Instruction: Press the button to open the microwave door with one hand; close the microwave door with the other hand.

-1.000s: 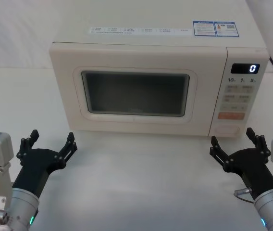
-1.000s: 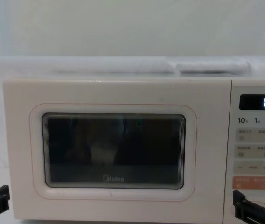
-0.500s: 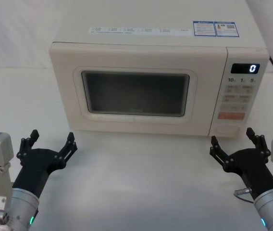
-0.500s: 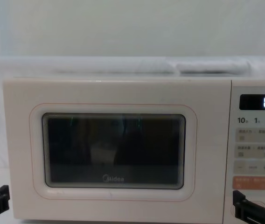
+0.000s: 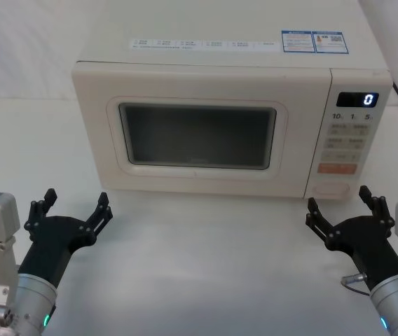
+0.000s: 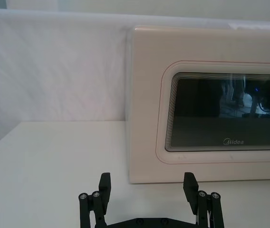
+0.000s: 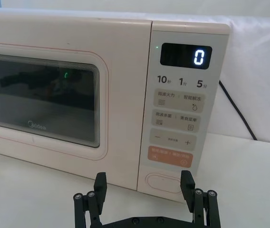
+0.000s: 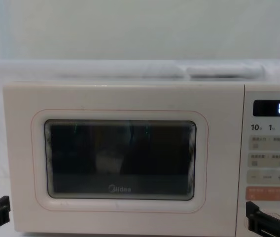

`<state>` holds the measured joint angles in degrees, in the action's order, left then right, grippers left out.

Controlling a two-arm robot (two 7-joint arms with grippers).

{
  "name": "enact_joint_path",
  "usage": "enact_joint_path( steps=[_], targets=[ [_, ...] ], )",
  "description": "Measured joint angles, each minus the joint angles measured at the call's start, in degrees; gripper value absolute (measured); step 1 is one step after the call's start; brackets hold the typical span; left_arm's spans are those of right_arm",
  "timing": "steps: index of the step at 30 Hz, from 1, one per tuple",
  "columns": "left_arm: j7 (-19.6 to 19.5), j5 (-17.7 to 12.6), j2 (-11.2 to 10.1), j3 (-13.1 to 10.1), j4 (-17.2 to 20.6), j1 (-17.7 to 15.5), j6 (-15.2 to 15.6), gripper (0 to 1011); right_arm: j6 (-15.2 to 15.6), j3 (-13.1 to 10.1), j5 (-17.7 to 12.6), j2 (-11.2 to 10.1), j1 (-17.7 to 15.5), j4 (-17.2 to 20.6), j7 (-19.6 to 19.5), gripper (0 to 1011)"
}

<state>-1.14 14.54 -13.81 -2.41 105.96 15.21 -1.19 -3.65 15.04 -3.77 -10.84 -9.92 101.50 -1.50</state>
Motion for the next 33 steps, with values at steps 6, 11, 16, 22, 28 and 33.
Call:
enact_joint_path(
  steps=[6,11,16,22,28,33],
  targets=[
    [0.0,0.0,0.0,0.0,0.0,0.0,0.0,1001,0.0,0.0,0.0,0.0,0.0,0.0,0.0,1002],
    [0.0,0.0,0.0,0.0,0.0,0.0,0.0,1001,0.0,0.0,0.0,0.0,0.0,0.0,0.0,1002],
    [0.0,0.0,0.0,0.0,0.0,0.0,0.0,1001,0.0,0.0,0.0,0.0,0.0,0.0,0.0,1002],
    [0.0,0.0,0.0,0.0,0.0,0.0,0.0,1001,0.0,0.0,0.0,0.0,0.0,0.0,0.0,1002],
    [0.0,0.0,0.0,0.0,0.0,0.0,0.0,1001,0.0,0.0,0.0,0.0,0.0,0.0,0.0,1002],
    [0.0,0.0,0.0,0.0,0.0,0.0,0.0,1001,0.0,0.0,0.0,0.0,0.0,0.0,0.0,953]
  ],
)
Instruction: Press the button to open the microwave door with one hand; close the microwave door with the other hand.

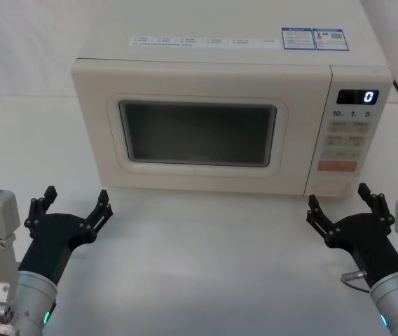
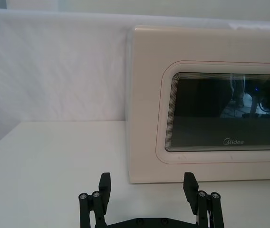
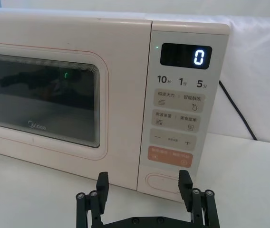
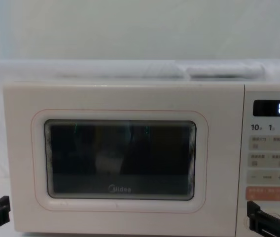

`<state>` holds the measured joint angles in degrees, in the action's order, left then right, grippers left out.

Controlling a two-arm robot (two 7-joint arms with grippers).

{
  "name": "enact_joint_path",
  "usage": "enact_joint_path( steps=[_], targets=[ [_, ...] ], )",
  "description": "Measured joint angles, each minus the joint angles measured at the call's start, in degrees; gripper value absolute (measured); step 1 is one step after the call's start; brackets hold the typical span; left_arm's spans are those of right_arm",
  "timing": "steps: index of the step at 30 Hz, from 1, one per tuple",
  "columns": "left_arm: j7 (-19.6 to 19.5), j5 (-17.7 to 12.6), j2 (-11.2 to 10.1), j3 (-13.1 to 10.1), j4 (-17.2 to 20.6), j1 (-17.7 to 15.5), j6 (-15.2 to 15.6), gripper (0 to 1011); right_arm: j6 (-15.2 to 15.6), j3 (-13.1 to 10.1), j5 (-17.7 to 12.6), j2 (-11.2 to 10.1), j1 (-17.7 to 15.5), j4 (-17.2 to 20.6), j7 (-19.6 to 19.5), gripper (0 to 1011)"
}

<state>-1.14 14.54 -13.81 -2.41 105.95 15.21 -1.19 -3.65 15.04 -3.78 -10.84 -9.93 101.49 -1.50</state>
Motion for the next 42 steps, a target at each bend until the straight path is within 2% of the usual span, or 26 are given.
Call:
enact_joint_path(
  steps=[3,6,13,16,19,20,21,23,24,27,29,30,33,42],
  targets=[
    [0.0,0.0,0.0,0.0,0.0,0.0,0.0,1001,0.0,0.0,0.0,0.0,0.0,0.0,0.0,916],
    [0.0,0.0,0.0,0.0,0.0,0.0,0.0,1001,0.0,0.0,0.0,0.0,0.0,0.0,0.0,838],
    [0.0,0.0,0.0,0.0,0.0,0.0,0.0,1001,0.0,0.0,0.0,0.0,0.0,0.0,0.0,633],
    [0.0,0.0,0.0,0.0,0.0,0.0,0.0,1001,0.0,0.0,0.0,0.0,0.0,0.0,0.0,508],
    [0.0,0.0,0.0,0.0,0.0,0.0,0.0,1001,0.0,0.0,0.0,0.0,0.0,0.0,0.0,447],
    [0.0,0.0,0.0,0.0,0.0,0.0,0.0,1001,0.0,0.0,0.0,0.0,0.0,0.0,0.0,388],
    [0.0,0.0,0.0,0.0,0.0,0.0,0.0,1001,0.0,0.0,0.0,0.0,0.0,0.0,0.0,388],
    [0.0,0.0,0.0,0.0,0.0,0.0,0.0,1001,0.0,0.0,0.0,0.0,0.0,0.0,0.0,285],
    [0.0,0.0,0.0,0.0,0.0,0.0,0.0,1001,0.0,0.0,0.0,0.0,0.0,0.0,0.0,285],
    [0.0,0.0,0.0,0.0,0.0,0.0,0.0,1001,0.0,0.0,0.0,0.0,0.0,0.0,0.0,168],
    [0.0,0.0,0.0,0.0,0.0,0.0,0.0,1001,0.0,0.0,0.0,0.0,0.0,0.0,0.0,136],
    [0.0,0.0,0.0,0.0,0.0,0.0,0.0,1001,0.0,0.0,0.0,0.0,0.0,0.0,0.0,73],
    [0.0,0.0,0.0,0.0,0.0,0.0,0.0,1001,0.0,0.0,0.0,0.0,0.0,0.0,0.0,0],
    [0.0,0.0,0.0,0.0,0.0,0.0,0.0,1001,0.0,0.0,0.0,0.0,0.0,0.0,0.0,0]
  ],
)
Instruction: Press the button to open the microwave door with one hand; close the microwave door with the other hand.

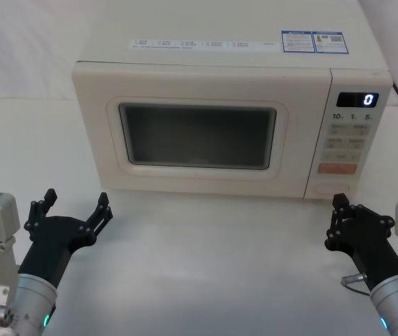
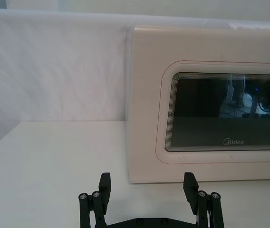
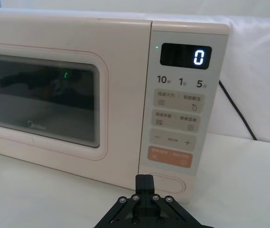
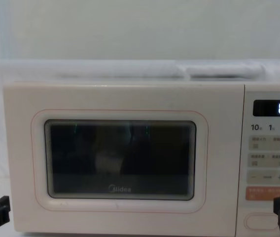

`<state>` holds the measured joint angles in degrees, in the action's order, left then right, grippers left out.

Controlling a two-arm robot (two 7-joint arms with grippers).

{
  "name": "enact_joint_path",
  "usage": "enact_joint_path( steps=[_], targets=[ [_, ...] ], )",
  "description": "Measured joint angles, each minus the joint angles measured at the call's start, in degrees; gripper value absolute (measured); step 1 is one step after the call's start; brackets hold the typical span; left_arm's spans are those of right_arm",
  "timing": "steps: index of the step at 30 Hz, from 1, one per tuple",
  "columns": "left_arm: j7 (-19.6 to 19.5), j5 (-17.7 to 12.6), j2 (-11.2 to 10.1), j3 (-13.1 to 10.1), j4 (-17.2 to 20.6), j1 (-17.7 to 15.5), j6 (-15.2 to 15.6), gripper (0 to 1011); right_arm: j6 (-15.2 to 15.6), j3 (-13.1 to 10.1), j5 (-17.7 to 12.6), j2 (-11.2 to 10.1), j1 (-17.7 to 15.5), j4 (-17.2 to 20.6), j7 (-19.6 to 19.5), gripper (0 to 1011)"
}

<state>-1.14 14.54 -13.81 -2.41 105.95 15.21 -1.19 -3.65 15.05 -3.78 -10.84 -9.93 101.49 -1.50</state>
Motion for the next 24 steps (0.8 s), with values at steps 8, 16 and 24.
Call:
enact_joint_path(
  steps=[8,16,24],
  targets=[
    [0.0,0.0,0.0,0.0,0.0,0.0,0.0,1001,0.03,-0.98,0.63,1.23,0.13,-0.55,0.78,0],
    [0.0,0.0,0.0,0.0,0.0,0.0,0.0,1001,0.62,-2.33,1.04,2.96,1.65,-3.88,1.93,0],
    [0.0,0.0,0.01,0.0,0.0,0.0,0.0,1001,0.89,-3.21,1.36,4.45,3.66,-7.06,2.81,0]
  ],
)
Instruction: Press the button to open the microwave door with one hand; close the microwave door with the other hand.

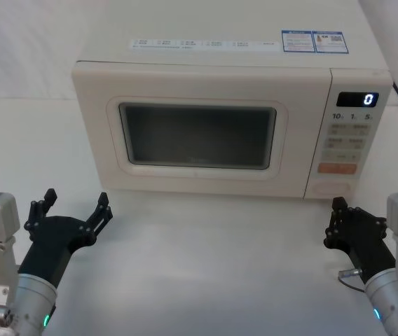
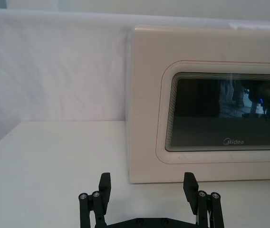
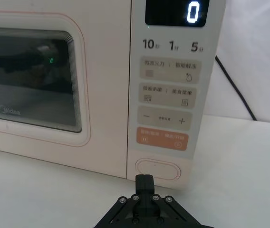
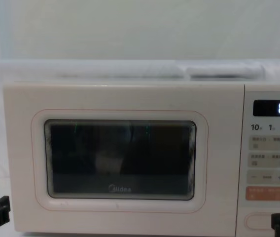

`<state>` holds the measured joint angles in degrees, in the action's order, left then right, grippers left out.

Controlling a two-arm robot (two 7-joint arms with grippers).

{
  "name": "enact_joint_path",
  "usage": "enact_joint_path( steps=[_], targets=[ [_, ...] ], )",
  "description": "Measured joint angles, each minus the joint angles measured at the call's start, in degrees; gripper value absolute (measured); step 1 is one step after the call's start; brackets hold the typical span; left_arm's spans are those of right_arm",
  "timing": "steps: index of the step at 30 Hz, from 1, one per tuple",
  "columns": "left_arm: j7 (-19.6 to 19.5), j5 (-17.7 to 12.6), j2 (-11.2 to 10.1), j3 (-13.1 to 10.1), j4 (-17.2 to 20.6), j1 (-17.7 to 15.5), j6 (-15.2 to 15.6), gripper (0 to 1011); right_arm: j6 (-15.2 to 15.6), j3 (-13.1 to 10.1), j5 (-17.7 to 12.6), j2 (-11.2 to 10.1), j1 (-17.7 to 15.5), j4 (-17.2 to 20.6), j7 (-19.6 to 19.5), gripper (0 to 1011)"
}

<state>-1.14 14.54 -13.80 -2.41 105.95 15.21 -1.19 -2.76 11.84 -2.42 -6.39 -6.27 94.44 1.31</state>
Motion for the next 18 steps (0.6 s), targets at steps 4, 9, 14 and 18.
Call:
enact_joint_path(
  steps=[4,9,14,18],
  targets=[
    [0.0,0.0,-0.01,0.0,0.0,0.0,0.0,1001,0.11,-0.65,0.11,1.13,1.45,-2.18,0.45,0],
    [0.0,0.0,-0.01,0.0,0.0,0.0,0.0,1001,0.44,-1.54,0.29,2.67,3.29,-4.81,0.6,0],
    [0.0,0.0,-0.01,0.0,0.0,0.0,0.0,1001,0.59,-2.33,0.44,3.72,4.68,-6.69,0.9,0],
    [0.0,0.0,-0.01,0.0,0.0,0.0,0.0,1001,0.7,-2.98,0.39,4.46,5.79,-8.13,1.24,0]
  ],
)
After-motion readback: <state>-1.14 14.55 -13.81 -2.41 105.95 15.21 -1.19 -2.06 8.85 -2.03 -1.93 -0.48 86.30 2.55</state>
